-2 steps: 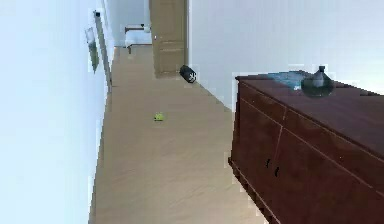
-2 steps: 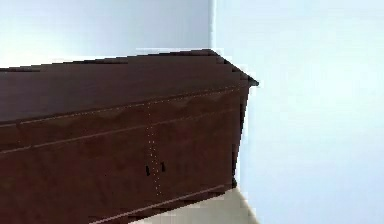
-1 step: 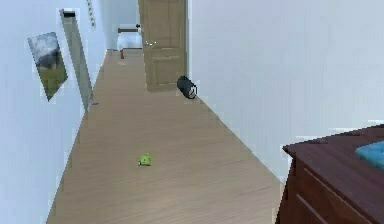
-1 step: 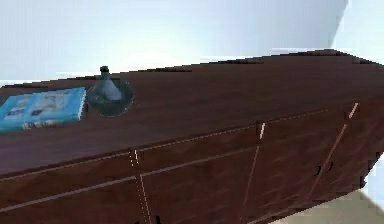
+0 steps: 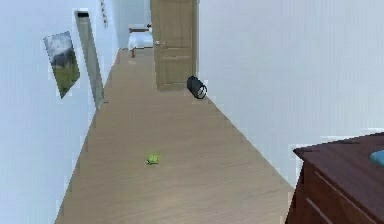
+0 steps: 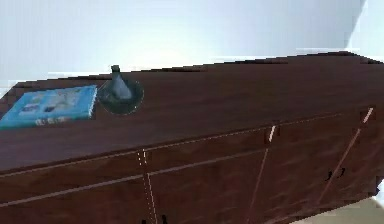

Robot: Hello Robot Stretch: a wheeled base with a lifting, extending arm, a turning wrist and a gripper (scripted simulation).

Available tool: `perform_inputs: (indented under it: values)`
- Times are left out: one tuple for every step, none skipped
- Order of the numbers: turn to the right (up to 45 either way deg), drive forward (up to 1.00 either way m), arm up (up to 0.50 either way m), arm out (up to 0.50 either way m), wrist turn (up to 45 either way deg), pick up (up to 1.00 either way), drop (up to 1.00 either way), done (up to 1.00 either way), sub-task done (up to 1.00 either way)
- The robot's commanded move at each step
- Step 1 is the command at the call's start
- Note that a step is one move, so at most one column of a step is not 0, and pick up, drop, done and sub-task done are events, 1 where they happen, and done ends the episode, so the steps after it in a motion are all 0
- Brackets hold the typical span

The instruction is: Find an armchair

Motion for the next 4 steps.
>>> perform_inputs:
  values:
    - [-6.0,0.00,0.00,0.00,0.0,0.00,0.00,0.00,0.00]
    - [0.0,0.80,0.00,0.00,0.0,0.00,0.00,0.00,0.00]
    - [12.0,0.00,0.00,0.00,0.0,0.00,0.00,0.00,0.00]
    - [0.0,0.95,0.00,0.00,0.0,0.00,0.00,0.00,0.00]
